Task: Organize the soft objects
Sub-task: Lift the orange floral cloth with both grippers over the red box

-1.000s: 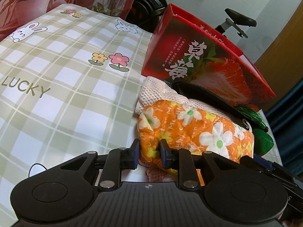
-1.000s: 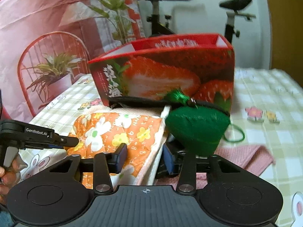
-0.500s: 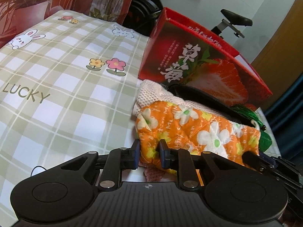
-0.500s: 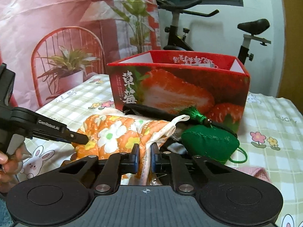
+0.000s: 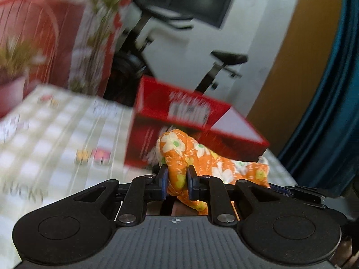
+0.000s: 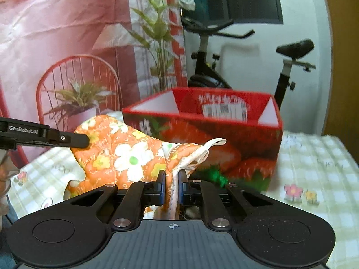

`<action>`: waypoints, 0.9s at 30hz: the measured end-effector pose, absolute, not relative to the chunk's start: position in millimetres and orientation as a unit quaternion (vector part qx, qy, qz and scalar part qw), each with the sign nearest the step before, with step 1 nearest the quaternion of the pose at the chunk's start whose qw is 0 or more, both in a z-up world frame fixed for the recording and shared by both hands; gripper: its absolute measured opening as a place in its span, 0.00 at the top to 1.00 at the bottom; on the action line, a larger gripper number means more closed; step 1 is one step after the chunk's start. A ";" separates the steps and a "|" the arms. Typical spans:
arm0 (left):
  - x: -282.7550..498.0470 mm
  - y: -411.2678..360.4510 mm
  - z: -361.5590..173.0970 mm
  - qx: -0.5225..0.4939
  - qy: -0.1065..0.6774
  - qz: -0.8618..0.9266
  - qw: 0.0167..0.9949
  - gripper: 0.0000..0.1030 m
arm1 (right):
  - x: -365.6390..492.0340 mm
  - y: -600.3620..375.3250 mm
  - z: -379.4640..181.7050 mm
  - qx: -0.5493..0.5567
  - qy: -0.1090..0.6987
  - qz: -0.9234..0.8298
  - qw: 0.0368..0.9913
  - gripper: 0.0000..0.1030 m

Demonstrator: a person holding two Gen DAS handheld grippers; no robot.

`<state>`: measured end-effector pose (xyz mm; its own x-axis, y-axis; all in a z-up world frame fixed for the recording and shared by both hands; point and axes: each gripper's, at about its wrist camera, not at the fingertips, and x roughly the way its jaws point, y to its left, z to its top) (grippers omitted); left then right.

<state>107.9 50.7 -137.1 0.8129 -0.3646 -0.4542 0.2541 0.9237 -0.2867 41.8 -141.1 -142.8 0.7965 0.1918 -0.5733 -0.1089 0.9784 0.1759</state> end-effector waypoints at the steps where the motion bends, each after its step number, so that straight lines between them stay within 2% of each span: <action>1: 109.7 48.3 -130.4 -0.102 0.247 -0.167 0.949 0.82 | 45.9 -142.9 -137.6 0.063 0.302 0.080 0.948 0.90; 9: 152.2 28.0 -83.2 -0.079 0.149 -0.168 0.971 0.82 | 100.0 -151.2 -99.8 -0.017 0.237 0.077 0.968 0.91; 15: 201.9 13.7 -71.4 -0.083 0.107 -0.132 0.982 0.83 | 160.3 -142.0 -101.1 -0.114 0.197 0.043 0.973 0.91; 22: 244.8 3.6 -74.7 -0.069 0.118 -0.108 0.985 0.83 | 207.0 -134.5 -131.1 -0.162 0.197 0.007 0.967 0.91; 27: 255.9 3.5 -100.4 -0.053 0.167 -0.107 0.979 0.83 | 218.5 -139.4 -152.3 -0.159 0.236 0.007 0.959 0.91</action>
<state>255.9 3.5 -100.4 0.9213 -0.2272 -0.3157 0.1918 0.9715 -0.1395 218.5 -139.4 -152.3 0.8887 -0.0617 -0.4544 -0.0879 0.9496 -0.3009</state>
